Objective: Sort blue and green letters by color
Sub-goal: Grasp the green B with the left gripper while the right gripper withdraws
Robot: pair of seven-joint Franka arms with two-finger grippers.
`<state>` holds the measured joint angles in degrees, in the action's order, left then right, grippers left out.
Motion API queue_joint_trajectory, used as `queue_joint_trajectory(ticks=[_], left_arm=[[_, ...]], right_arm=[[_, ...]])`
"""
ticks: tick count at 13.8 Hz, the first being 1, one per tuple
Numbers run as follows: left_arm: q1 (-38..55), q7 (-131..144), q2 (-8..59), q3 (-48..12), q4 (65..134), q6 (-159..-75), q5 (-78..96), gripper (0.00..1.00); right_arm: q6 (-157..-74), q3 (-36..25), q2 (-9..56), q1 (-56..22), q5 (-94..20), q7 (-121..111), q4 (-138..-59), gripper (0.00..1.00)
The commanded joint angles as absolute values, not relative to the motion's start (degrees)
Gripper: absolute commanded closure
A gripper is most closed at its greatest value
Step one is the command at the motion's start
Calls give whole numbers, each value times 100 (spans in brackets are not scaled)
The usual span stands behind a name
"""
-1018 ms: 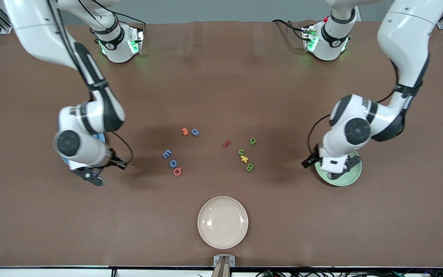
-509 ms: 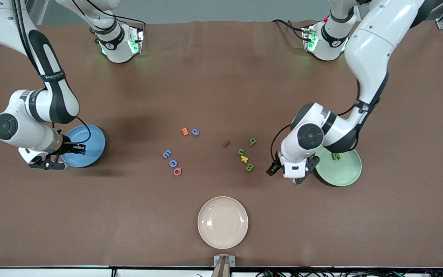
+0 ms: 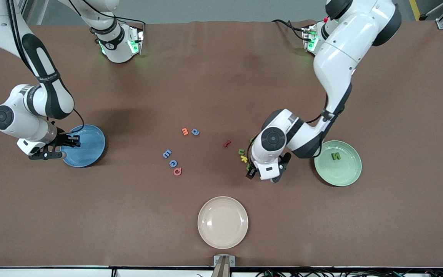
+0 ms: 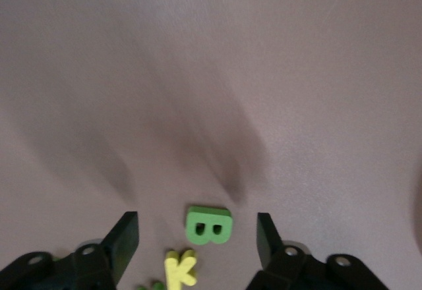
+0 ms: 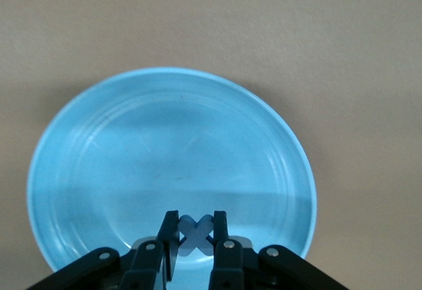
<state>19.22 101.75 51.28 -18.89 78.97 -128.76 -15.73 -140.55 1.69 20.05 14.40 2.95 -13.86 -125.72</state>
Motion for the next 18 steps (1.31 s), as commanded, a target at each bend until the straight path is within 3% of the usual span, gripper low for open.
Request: queue_joint_trajectory(ticks=[1, 4, 5, 6, 7, 8, 9, 10, 13, 18], left_arm=[[2057, 10441, 5449, -1784, 7436, -12902, -1556, 22], [2109, 10503, 5554, -1767, 7436, -13017, -1573, 24], [2109, 10486, 5607, -1767, 7444, -13017, -1599, 27], [2109, 10468, 5634, -1767, 7444, -13017, -1600, 31], [2109, 10442, 5634, -1767, 7453, -13017, -1600, 40], [2101, 10424, 5634, -1767, 7453, -13017, -1600, 52], [2101, 10346, 5599, -1767, 7462, -12982, -1626, 79], [2074, 10214, 5546, -1767, 7471, -12955, -1635, 98], [1960, 9915, 5292, -1767, 7497, -12666, -1670, 100], [1337, 8940, 4571, -1898, 7725, -11523, -1617, 100]], right_arm=[[-14124, 290, 1881, 1705, 316, -1634, -12797, 86], [-14133, 290, 1890, 1740, 281, -1661, -12841, 73], [-14133, 299, 1890, 1740, 281, -1661, -12841, 53], [-14124, 299, 1881, 1732, 281, -1652, -12841, 17], [-14081, 299, 1872, 1705, 281, -1644, -12841, 2], [-14045, 308, 1837, 1653, 281, -1583, -12832, 2], [-14045, 308, 1811, 1591, 281, -1573, -12832, 1], [-14045, 308, 1784, 1530, 281, -1556, -12823, 1], [-13975, 343, 1758, 1276, 273, -892, -12797, 1], [-13957, 431, 1793, 310, 203, 2209, -12736, 1]])
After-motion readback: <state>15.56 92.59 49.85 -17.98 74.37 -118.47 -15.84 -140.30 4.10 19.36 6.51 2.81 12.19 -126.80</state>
